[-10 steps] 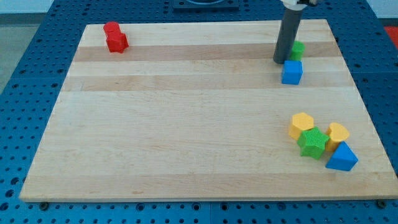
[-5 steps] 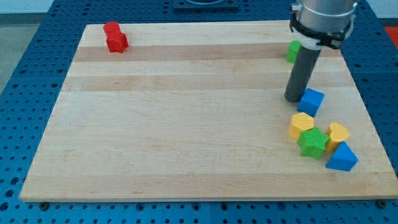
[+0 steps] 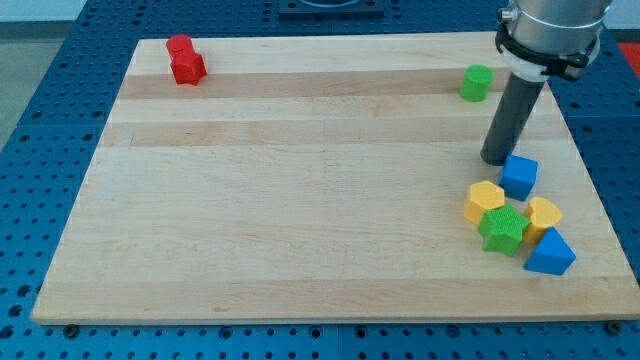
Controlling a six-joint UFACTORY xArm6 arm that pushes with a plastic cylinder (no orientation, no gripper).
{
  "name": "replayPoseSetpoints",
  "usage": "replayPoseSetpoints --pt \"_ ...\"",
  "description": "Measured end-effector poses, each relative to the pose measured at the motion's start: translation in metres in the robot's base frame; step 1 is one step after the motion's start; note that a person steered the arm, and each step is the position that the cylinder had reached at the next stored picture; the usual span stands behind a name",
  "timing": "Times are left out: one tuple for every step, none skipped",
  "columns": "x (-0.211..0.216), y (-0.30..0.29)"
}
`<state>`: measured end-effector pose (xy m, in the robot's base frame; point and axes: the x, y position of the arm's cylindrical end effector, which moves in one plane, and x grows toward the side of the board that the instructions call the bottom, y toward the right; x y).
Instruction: Separate the cube and green circle
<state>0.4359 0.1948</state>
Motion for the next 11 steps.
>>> replayPoseSetpoints --pt "0.000 0.000" --pt "0.001 0.000" --pt "0.009 0.000" --pt "0.018 0.000" --pt "0.021 0.000" --pt "0.000 0.002" --pt "-0.027 0.021" --pt "-0.058 0.040" --pt "-0.098 0.048" --pt "-0.133 0.048" --pt "-0.137 0.031"
